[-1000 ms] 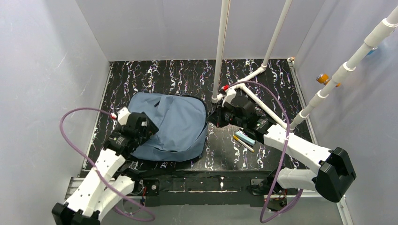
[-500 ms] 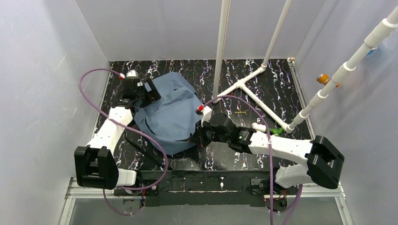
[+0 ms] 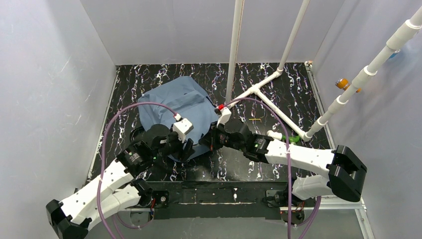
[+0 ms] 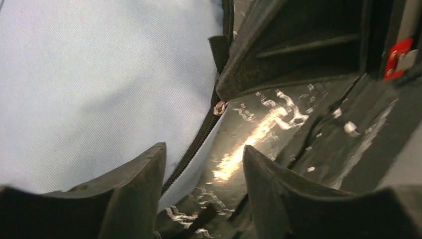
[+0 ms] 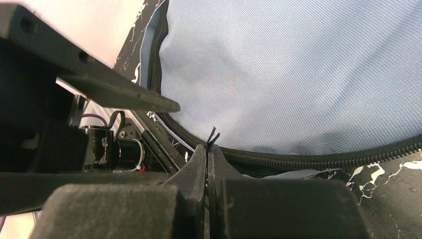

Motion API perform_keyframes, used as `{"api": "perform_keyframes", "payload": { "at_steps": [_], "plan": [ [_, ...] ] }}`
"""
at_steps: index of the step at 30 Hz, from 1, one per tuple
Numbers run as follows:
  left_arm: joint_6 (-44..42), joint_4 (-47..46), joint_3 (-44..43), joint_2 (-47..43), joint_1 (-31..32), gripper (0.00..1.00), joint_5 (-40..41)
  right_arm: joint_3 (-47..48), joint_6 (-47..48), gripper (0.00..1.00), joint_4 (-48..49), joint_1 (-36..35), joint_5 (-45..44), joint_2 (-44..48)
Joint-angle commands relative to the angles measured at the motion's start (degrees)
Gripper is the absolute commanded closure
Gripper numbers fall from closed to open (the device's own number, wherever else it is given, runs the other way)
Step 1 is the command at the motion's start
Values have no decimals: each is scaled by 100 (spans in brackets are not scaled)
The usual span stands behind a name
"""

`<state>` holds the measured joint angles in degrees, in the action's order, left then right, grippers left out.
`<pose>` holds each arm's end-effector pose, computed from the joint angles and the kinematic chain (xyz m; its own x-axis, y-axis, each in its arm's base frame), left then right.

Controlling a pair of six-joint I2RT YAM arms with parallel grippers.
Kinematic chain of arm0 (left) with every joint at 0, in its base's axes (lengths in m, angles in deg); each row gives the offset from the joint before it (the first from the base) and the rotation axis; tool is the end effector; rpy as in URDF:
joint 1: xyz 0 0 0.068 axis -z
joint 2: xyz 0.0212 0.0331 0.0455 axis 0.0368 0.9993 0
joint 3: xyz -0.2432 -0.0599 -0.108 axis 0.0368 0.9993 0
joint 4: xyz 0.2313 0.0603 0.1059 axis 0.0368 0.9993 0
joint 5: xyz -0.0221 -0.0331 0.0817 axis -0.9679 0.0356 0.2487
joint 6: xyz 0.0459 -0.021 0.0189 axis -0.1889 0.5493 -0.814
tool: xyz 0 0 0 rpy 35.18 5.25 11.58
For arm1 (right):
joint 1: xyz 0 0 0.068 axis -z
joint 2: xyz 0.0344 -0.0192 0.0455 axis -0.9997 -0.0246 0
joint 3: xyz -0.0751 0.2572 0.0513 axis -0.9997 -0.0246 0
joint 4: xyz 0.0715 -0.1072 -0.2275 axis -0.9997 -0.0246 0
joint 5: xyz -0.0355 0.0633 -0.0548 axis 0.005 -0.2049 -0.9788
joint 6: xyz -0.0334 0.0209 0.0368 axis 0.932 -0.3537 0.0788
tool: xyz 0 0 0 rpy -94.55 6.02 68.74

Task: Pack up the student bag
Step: Zip the student bag at the center of the board.

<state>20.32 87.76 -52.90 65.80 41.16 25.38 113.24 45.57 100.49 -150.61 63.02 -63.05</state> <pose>0.1195 -0.1189 0.2948 -0.3615 0.2444 -0.8998 0.7415 0.6604 -0.1185 0.1418 0.2614 0.2727 -0.6476 0.1337 -0.7501 -0.5632 0.5790 0.5895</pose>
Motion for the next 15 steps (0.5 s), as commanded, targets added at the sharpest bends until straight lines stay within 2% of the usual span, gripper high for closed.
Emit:
{"api": "perform_keyframes", "payload": {
  "at_steps": [1,5,10,13,15],
  "plan": [
    [-975,-215,281,309,291,53,187,141,-252,99,390,-61,-313,172],
    [-1002,-246,377,437,345,69,-90,226,-256,99,215,-104,-483,165],
    [-1166,127,425,437,344,98,-68,286,-291,99,-42,-109,-968,218],
    [-1309,318,453,226,345,100,249,269,-401,99,-466,-27,-1444,357],
    [-1424,436,457,-43,342,100,586,113,-372,99,-731,326,-1595,644]
  ]
}}
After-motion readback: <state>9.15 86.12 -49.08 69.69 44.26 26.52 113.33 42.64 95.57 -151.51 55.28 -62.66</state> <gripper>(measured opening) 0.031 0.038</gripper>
